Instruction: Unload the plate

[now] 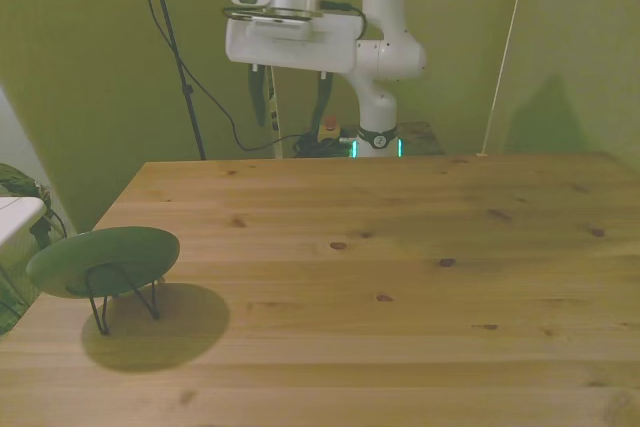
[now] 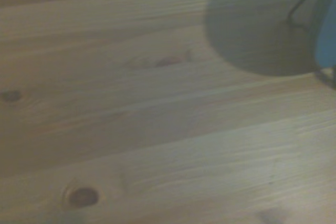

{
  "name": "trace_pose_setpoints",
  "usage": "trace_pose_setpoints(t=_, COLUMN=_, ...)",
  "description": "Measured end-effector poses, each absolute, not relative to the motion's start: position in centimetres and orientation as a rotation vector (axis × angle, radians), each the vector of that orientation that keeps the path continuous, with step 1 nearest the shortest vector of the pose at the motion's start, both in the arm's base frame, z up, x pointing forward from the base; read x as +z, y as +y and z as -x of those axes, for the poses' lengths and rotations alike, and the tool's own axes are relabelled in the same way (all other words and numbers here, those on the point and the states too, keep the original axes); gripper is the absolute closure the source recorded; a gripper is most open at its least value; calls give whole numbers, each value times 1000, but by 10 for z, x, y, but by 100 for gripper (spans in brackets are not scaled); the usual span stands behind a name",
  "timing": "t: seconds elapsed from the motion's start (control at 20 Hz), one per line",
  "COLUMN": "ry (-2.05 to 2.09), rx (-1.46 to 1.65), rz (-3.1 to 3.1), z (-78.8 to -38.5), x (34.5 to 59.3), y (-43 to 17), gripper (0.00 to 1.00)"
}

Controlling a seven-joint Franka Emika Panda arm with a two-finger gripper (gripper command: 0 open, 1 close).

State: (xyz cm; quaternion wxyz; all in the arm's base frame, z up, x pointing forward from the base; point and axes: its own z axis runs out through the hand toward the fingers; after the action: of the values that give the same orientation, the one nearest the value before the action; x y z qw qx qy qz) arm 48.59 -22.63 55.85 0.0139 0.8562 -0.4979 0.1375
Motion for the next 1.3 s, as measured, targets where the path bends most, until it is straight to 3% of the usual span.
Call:
trace_pose_setpoints(t=0.15, ry=-1572, rx=436, rz=-2640, z=-501, x=563, y=-262, gripper=0)
trace_pose_setpoints(t=0.5, ry=-1581, rx=560, rz=-2636, z=-515, x=583, y=-283, gripper=0)
trace_pose_setpoints(t=0.75, ry=-1627, rx=667, rz=-2592, z=-557, x=546, y=-304, gripper=0)
trace_pose_setpoints(t=1.05, ry=-1658, rx=762, rz=-2535, z=-589, x=542, y=-330, gripper=0)
trace_pose_setpoints(t=1.3, ry=-1659, rx=825, rz=-2485, z=-603, x=524, y=-353, gripper=0)
